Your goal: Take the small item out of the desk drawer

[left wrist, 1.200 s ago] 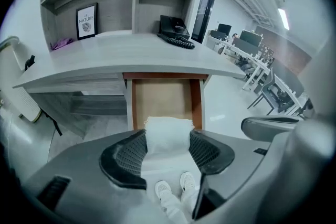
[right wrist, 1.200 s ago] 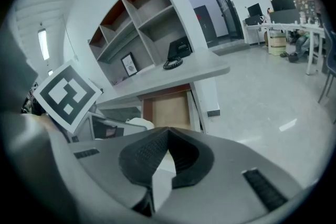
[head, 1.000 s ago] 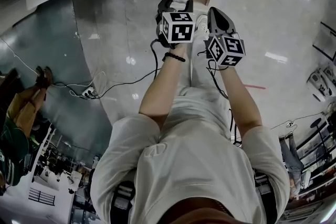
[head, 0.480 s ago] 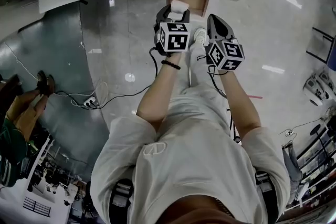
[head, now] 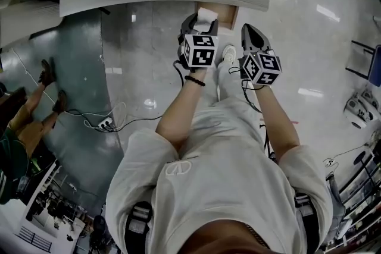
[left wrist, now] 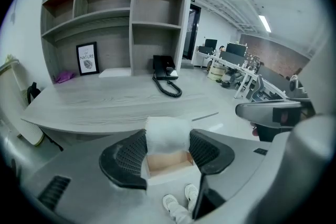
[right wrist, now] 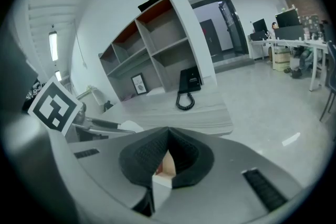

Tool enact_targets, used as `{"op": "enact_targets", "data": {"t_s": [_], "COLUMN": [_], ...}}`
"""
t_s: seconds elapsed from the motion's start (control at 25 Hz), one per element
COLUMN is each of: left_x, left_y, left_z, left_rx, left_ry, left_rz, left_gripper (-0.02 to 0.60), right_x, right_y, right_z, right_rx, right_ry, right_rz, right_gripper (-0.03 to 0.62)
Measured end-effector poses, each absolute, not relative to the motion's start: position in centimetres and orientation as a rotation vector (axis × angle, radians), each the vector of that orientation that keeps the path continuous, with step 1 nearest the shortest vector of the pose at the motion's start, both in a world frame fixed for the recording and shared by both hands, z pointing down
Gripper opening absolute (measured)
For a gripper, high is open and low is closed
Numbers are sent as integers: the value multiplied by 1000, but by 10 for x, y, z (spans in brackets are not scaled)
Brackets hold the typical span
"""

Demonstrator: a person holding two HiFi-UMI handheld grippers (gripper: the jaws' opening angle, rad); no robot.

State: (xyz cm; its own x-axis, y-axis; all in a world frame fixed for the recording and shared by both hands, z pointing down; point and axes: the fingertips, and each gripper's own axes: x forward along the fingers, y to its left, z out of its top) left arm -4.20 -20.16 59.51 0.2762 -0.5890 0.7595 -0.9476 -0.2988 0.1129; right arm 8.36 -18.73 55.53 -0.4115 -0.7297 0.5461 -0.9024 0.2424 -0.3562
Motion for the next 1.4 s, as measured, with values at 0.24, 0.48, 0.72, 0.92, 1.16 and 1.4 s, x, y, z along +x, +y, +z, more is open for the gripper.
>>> {"op": "enact_targets", "data": {"t_s": [0.24,0.48,0.72,0.92,1.16,1.4], "left_x": [-42,-44,-51,-60,-70,-70], "left_y": [-205,-212,-215,-220,-227,-227], "left_z": [555,521,480,436,382,337], "left_rx": [2051,2110,2186,2252,2330,2402], "left_ry": [-1404,-1433,-1456,-1502,-1571,-1614], "left_rz": [784,740,678,612,522,425], "left_gripper": [253,253,252,253,253,253], "right_x": [92,108,117,128,137,150], "right_y": [-191,-197,-203,-209,-218,-215], "right_z": [514,484,453,420,383,347], "right_rx": [1559,1625,1657,1693,1726,1741], "right_ry": [-2292,-2269,-2272,-2304,-2352,-2406], "right_rz": [868,803,763,729,654,644], "right_gripper": [-2,-2,-2,-2,-2,-2]}}
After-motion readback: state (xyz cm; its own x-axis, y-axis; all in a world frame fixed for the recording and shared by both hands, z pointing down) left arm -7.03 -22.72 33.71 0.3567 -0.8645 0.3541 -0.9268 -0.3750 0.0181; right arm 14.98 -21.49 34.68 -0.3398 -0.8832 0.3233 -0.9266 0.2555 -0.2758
